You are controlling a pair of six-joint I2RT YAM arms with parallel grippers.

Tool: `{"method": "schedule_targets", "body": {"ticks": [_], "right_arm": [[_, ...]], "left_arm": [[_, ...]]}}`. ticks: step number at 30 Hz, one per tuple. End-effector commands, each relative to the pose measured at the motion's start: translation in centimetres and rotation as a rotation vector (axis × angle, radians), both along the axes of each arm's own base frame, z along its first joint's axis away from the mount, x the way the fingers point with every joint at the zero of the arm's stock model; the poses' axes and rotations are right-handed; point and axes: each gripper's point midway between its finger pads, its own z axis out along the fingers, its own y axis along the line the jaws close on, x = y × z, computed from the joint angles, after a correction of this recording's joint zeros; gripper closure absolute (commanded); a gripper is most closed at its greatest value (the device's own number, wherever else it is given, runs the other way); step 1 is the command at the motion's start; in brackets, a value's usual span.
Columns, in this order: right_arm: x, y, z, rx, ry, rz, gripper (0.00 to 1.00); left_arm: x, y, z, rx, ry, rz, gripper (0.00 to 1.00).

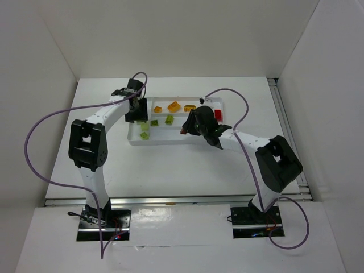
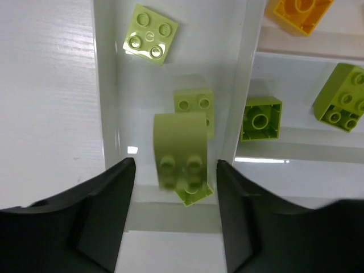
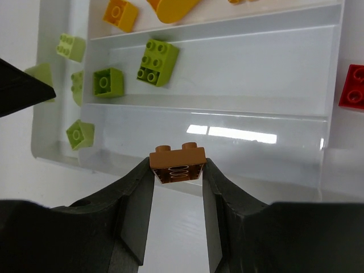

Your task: Sort the legos into containers by color

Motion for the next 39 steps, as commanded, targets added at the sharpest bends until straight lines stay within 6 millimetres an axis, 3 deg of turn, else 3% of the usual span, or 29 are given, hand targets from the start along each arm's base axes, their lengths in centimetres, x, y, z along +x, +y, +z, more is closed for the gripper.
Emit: {"method": "schedule_targets", "body": {"ticks": [1, 5, 9, 14, 16, 19, 21, 23, 24, 26, 27, 28, 29, 30, 32, 39], "right_arm": [[1.7, 1.7, 2.6, 0.064, -0.091, -0.033, 0.83], [1.9, 2.4, 1.5, 0.061, -0.072, -0.029, 0.81], [2.1, 2.6, 0.8, 0.053, -0.061, -0.029, 0.73], [1.6, 3.3, 0.4, 0.027, -0.048, -0.011, 0.18], [1.2, 3.0, 0.9, 0.01, -0.063, -0.019, 0.1], [1.2, 1.7, 2.5, -0.001, -0.095, -0.071, 0.07], [0.6, 0.3, 4.6, -0.038, -0.129, -0.101, 0.07], [0.0, -1.7, 5.3, -0.096, -0.152, -0.139, 0.03], [-0.4, -3.5, 7.1, -0.126, -0.181, -0.193, 0.0], [-0.4, -7.5, 7.4, -0.189, -0.175, -0.301, 0.0], [-0.6, -10.1, 8.7, -0.209, -0.192, -0.402, 0.0], [-1.6, -12.4, 7.8, -0.245, -0.136, -0.478, 0.0], [-2.1, -14.3, 7.7, -0.266, -0.12, -0.547, 0.0], [-2.3, -17.1, 7.9, -0.298, -0.113, -0.651, 0.0], [-3.7, -20.2, 7.3, -0.338, -0.065, -0.718, 0.0], [-7.2, -23.4, 7.2, -0.359, -0.069, -0.775, 0.0]], "left_arm": [[0.5, 0.8, 0.6, 0.03, -0.009, 0.003, 0.26], [0.5, 0.3, 2.1, 0.002, -0.039, -0.008, 0.04], [0.4, -0.4, 4.3, -0.044, -0.077, -0.028, 0.02], [-0.1, -1.2, 7.9, -0.105, -0.149, -0.058, 0.02], [-0.2, -1.2, 8.7, -0.109, -0.167, -0.058, 0.02], [-0.6, -1.7, 10.0, -0.141, -0.19, -0.077, 0.01], [-0.8, -2.3, 10.7, -0.156, -0.201, -0.095, 0.01], [-1.1, -2.5, 11.9, -0.177, -0.225, -0.097, 0.01], [-1.2, -2.5, 12.0, -0.179, -0.234, -0.097, 0.01], [-1.6, -2.8, 13.1, -0.204, -0.268, -0.113, 0.01], [-1.9, -3.0, 13.3, -0.214, -0.267, -0.121, 0.01], [-2.0, -3.3, 13.4, -0.233, -0.274, -0.123, 0.01], [-2.1, -3.4, 14.5, -0.247, -0.305, -0.132, 0.01], [-2.5, -3.5, 14.3, -0.255, -0.298, -0.139, 0.01], [-2.8, -4.0, 15.3, -0.283, -0.335, -0.16, 0.01], [-2.4, -5.6, 15.0, -0.356, -0.335, -0.208, 0.01]]}}
